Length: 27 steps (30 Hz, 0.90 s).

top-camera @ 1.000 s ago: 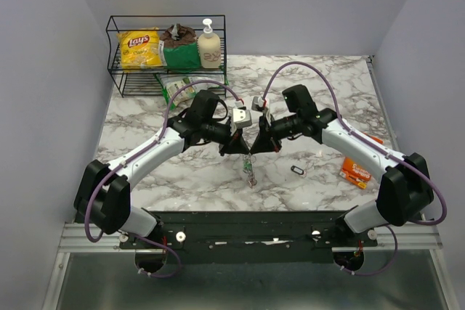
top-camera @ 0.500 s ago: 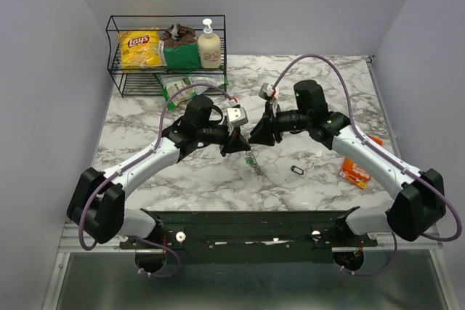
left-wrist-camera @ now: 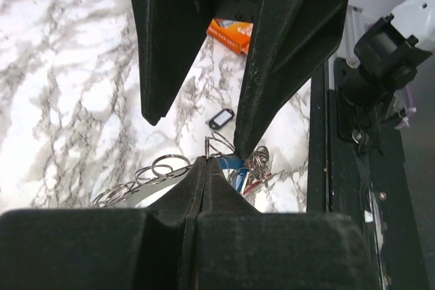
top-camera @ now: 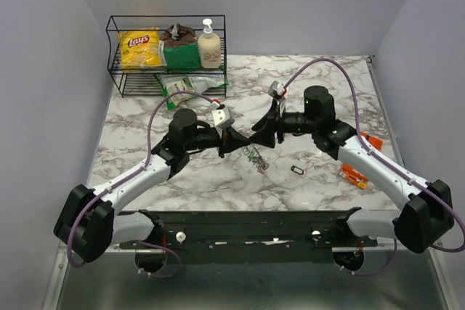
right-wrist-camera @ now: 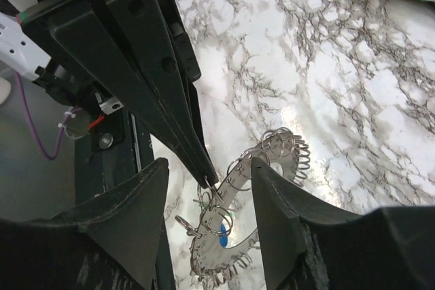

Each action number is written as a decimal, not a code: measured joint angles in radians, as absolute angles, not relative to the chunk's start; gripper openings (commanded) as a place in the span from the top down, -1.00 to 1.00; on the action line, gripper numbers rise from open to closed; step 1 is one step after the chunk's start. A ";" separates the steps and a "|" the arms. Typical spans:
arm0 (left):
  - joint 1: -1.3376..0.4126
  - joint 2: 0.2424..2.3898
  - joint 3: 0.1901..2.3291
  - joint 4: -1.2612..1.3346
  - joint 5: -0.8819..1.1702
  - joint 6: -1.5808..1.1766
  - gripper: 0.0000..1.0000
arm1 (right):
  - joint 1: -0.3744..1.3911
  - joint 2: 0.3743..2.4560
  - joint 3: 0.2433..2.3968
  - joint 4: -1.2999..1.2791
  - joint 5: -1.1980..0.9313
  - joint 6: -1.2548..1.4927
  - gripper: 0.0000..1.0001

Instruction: Put the keys on the keyring

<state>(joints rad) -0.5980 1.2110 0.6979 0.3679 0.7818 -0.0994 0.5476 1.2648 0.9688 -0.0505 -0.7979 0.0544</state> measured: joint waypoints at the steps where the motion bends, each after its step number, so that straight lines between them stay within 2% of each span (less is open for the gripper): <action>1: -0.598 1.204 0.688 0.389 0.778 -0.106 1.00 | 0.547 1.259 0.966 -0.039 -0.805 0.060 -0.23; 14: -0.598 1.076 0.562 0.592 0.774 -0.074 1.00 | 0.520 1.178 0.947 0.037 -0.932 0.099 -0.26; 27: -0.609 0.952 0.528 0.447 0.752 0.247 1.00 | 0.515 1.124 0.916 0.036 -0.991 0.103 -0.29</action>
